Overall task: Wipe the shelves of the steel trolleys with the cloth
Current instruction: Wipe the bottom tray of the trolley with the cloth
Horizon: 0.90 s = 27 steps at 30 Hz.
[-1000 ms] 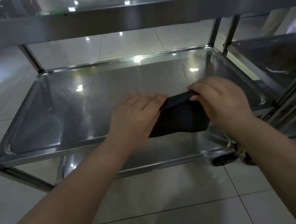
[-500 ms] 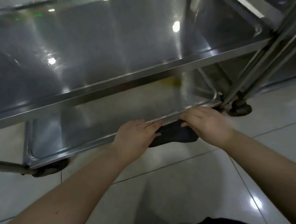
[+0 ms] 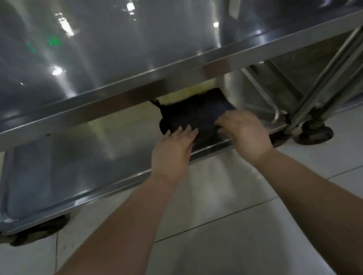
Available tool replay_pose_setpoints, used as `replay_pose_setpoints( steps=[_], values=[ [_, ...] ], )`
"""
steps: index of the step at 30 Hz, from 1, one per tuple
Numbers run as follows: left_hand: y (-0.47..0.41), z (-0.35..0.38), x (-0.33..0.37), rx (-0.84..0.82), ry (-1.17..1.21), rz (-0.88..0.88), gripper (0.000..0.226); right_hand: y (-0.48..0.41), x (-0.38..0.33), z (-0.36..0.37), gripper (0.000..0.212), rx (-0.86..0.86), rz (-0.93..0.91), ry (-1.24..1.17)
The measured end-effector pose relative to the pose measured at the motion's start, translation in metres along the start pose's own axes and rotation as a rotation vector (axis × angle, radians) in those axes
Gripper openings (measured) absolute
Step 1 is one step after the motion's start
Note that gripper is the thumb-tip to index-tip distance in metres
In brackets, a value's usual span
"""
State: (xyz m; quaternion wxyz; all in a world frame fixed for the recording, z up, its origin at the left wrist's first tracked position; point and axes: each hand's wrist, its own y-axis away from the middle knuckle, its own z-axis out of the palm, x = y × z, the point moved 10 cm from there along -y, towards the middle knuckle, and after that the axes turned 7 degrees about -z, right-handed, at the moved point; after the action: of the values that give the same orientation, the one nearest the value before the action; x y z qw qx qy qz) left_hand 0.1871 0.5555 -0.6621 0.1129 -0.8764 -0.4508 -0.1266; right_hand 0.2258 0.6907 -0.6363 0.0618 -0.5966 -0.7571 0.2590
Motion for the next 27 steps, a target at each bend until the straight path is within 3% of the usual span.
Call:
replay_pose_setpoints(
  steps=[3,7,9,11,13,16,18,27],
  values=[
    [0.020,0.073,-0.014,-0.210,-0.188,0.022,0.047,0.043,0.020,0.058,0.021,-0.176,0.182,-0.063],
    [0.035,0.062,-0.023,0.015,-0.020,0.034,0.046,0.065,0.023,0.065,0.031,-0.078,0.264,-0.038],
    [0.027,0.046,-0.051,0.107,0.091,-0.114,0.048,0.057,0.023,0.061,0.035,-0.047,0.295,-0.055],
    [0.008,0.046,-0.092,0.075,0.123,-0.316,0.048,0.036,0.017,0.068,0.036,-0.083,0.274,-0.097],
    [-0.014,0.051,-0.121,0.022,0.011,-0.423,0.050,0.015,0.011,0.094,0.047,-0.252,0.260,-0.105],
    [-0.032,0.067,-0.136,-0.080,-0.189,-0.405,0.055,0.000,0.013,0.143,0.070,-0.582,0.236,0.050],
    [-0.033,0.073,-0.141,-0.088,-0.226,-0.391,0.056,0.004,0.020,0.164,0.075,-0.687,0.232,0.133],
    [-0.034,0.082,-0.149,-0.087,-0.244,-0.409,0.060,-0.059,0.073,0.200,0.076,-0.611,0.331,0.166]
  ],
)
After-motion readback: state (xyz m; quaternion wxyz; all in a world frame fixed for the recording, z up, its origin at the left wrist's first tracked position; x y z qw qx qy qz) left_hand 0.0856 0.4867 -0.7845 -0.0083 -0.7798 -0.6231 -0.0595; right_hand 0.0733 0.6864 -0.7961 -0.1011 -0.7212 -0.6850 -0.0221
